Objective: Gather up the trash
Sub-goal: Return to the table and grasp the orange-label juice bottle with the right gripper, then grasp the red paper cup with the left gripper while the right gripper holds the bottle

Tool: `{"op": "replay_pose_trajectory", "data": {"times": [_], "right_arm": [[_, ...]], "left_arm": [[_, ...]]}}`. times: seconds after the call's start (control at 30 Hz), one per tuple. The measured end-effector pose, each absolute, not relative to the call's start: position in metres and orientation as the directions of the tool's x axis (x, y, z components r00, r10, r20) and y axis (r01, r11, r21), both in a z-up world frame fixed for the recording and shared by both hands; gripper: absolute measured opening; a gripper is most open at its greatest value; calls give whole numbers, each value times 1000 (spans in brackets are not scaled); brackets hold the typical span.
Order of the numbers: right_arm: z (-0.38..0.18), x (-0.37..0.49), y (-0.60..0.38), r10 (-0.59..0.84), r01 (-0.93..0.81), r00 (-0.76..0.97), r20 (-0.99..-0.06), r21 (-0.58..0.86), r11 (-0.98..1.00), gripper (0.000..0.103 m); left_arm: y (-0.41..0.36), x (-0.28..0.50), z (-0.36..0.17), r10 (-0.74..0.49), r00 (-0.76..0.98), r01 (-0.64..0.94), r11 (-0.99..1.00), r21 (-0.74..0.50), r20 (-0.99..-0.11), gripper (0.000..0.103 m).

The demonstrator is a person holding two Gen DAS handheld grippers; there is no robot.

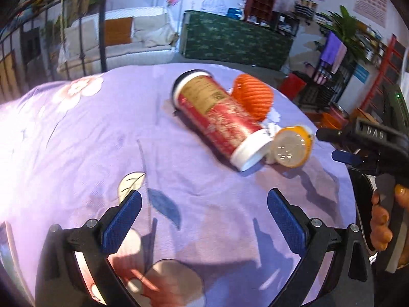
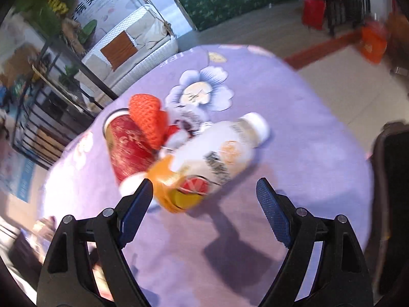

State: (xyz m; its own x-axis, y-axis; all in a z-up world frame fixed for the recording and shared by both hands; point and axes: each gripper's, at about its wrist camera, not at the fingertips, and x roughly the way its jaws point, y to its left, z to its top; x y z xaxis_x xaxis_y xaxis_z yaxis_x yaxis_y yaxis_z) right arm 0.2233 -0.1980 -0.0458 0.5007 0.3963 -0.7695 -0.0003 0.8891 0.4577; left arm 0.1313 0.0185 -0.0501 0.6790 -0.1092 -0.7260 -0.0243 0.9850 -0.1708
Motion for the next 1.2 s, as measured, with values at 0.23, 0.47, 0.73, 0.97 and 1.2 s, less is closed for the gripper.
{"op": "replay_pose_trajectory", "data": {"times": [0.23,0.47,0.73,0.97,1.2], "right_arm": [[-81,261,-205,527,249,411,-744,648,720,83],[-111,281,-207,599,390,396,-696,718,576,83],[-116,287,-204,616,365,397,-680,733,574,62],[-102,271,-198,615,255,401,-679,728,637,62],[-70,238,-205,521,138,472,-711,644,753,62]], "left_arm": [[33,125,-55,-117,663,-48,979,-198,-739,97],[35,125,-64,-143,654,-31,976,-215,-743,97],[45,136,-73,-191,625,-55,957,-286,-757,97],[46,158,-58,-238,640,-57,933,-355,-730,97],[33,204,-47,-261,638,-77,915,-397,-725,97]]}}
